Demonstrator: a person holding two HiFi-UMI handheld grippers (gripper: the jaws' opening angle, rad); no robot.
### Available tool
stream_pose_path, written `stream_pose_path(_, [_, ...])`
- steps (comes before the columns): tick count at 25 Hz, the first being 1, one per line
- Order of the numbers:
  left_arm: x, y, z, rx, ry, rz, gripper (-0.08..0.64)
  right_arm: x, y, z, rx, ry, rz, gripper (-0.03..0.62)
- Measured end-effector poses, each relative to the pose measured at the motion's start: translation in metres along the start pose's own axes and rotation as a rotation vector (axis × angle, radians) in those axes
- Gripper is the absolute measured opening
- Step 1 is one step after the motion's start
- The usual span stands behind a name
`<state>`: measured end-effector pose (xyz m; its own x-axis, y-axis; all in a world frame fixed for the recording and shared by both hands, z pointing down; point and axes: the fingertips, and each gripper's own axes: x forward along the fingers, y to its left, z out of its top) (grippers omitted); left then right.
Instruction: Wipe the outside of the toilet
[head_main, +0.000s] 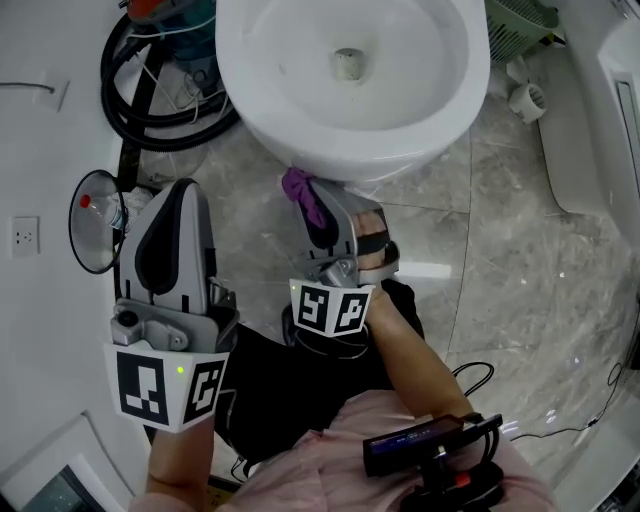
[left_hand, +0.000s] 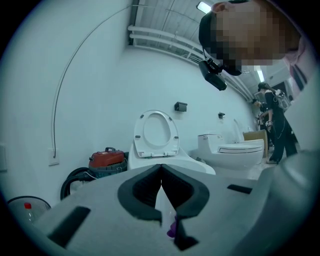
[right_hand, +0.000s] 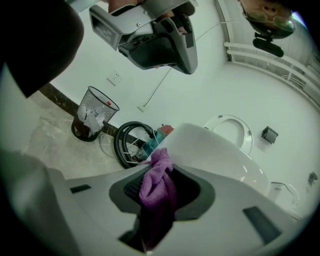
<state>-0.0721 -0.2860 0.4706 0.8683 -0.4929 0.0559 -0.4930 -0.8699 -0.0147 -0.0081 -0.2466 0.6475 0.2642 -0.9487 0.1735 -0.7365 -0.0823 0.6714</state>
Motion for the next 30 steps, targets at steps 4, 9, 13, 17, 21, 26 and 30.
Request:
stream_pose_path(4, [0.003,-0.008,-0.003,-0.002,0.003,-0.008,0.008,-0.01,-0.007,-0.009,0.008,-0.005,0.001,0.106])
stream_pose_path(9, [0.009,-0.019,-0.002,0.0,0.008,-0.021,0.008,-0.021,-0.023,-0.02,0.023,-0.002,-0.008,0.106])
stream_pose_path(13, [0.015,-0.031,-0.002,0.001,0.01,-0.039,0.008,-0.03,-0.036,-0.031,0.052,0.005,-0.016,0.106])
stream_pose_path(17, [0.02,-0.04,-0.002,0.0,0.012,-0.056,0.008,-0.039,-0.051,-0.042,0.071,0.017,-0.038,0.106])
stream_pose_path(21, [0.024,-0.046,-0.002,0.005,0.018,-0.067,0.008,-0.048,-0.07,-0.056,0.096,0.038,-0.077,0.104])
stream_pose_path(26, [0.03,-0.057,-0.004,0.009,0.022,-0.081,0.008,-0.057,-0.106,-0.086,0.122,0.088,-0.161,0.103])
stream_pose_path(30, [0.032,-0.064,-0.005,0.013,0.03,-0.089,0.008,-0.057,-0.135,-0.114,0.156,0.134,-0.226,0.101])
